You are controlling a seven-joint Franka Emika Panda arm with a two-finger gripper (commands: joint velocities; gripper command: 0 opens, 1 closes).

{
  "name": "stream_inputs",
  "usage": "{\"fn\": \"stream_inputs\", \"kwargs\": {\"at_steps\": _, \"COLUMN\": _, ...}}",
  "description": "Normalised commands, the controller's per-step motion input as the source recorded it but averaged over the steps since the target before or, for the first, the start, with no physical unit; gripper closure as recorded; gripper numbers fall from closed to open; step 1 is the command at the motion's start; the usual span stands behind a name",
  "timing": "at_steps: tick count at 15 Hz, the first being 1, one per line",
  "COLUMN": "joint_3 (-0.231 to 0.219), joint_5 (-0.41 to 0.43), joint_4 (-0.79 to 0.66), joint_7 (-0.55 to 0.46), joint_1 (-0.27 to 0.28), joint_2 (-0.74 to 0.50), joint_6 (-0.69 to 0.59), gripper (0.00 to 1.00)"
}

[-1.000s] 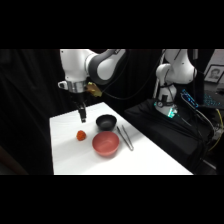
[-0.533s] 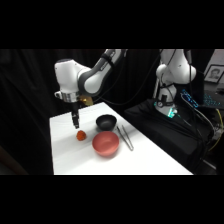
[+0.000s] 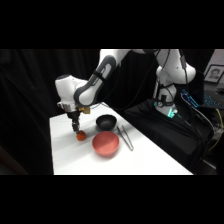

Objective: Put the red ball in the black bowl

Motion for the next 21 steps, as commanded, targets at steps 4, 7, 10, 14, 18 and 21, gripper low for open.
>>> {"fn": "stream_inputs", "kwargs": {"at_steps": 4, "joint_3": 0.015, "joint_5": 0.122, "joint_4": 0.34, "joint_7": 0.02, "joint_1": -0.039, "joint_2": 0.24, "joint_6": -0.06, "gripper": 0.0}}
{"fn": "stream_inputs", "kwargs": {"at_steps": 7, "joint_3": 0.009, "joint_5": 0.119, "joint_4": 0.3, "joint_7": 0.02, "joint_1": -0.045, "joint_2": 0.2, "joint_6": -0.08, "gripper": 0.0}}
{"fn": "stream_inputs", "kwargs": {"at_steps": 10, "joint_3": 0.01, "joint_5": 0.116, "joint_4": 0.26, "joint_7": 0.01, "joint_1": -0.042, "joint_2": 0.17, "joint_6": -0.11, "gripper": 0.0}}
{"fn": "stream_inputs", "kwargs": {"at_steps": 14, "joint_3": -0.001, "joint_5": 0.094, "joint_4": 0.17, "joint_7": 0.01, "joint_1": -0.009, "joint_2": 0.09, "joint_6": -0.09, "gripper": 0.43}}
{"fn": "stream_inputs", "kwargs": {"at_steps": 18, "joint_3": 0.009, "joint_5": 0.074, "joint_4": -0.05, "joint_7": -0.02, "joint_1": 0.016, "joint_2": -0.11, "joint_6": -0.11, "gripper": 0.76}}
{"fn": "stream_inputs", "kwargs": {"at_steps": 21, "joint_3": -0.014, "joint_5": 0.036, "joint_4": -0.23, "joint_7": -0.03, "joint_1": 0.051, "joint_2": -0.3, "joint_6": -0.15, "gripper": 0.97}}
